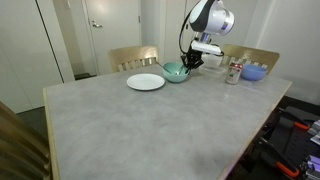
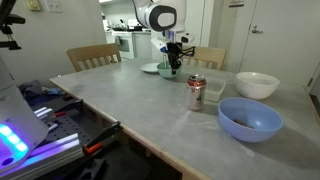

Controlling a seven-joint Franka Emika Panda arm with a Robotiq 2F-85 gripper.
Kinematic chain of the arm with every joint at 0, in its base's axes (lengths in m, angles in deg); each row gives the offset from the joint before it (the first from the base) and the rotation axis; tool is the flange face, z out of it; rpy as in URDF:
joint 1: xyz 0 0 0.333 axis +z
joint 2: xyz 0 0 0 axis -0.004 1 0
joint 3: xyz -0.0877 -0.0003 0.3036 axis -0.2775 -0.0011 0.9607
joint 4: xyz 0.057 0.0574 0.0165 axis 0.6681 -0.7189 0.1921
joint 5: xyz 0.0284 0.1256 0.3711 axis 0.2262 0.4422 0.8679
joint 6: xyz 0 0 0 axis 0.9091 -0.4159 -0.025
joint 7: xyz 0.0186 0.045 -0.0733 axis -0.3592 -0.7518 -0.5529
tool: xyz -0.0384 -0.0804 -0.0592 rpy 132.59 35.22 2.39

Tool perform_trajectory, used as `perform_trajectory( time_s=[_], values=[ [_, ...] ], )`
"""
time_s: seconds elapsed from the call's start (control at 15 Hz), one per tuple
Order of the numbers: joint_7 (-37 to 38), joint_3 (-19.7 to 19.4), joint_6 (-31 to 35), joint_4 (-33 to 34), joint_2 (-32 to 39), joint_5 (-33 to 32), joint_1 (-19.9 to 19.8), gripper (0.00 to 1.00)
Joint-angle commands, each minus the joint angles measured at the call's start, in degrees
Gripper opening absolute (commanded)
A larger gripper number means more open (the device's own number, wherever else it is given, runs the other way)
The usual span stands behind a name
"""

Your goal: Slide the green bowl to the right side of the table

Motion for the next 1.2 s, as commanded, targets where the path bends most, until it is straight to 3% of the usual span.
perform_trajectory(
  time_s=[0.0, 0.33, 0.4, 0.47, 0.93, 1.13],
  values=[
    [2.83, -1.51, -2.69, 4.31, 2.88, -1.29, 1.53, 0.01],
    [6.02, -3.56, -3.01, 6.91, 4.03, -2.68, 2.59, 0.01],
    [6.58, -3.98, -3.25, 7.24, 4.17, -3.03, 2.92, 0.11],
    [7.0, -4.27, -3.5, 7.5, 4.28, -3.39, 3.16, 0.32],
    [11.0, -7.72, -6.19, 8.35, 3.51, -8.24, 6.7, 0.8],
    [18.39, -15.4, -9.18, 8.64, 2.67, -18.27, 13.31, 0.99]
  ],
)
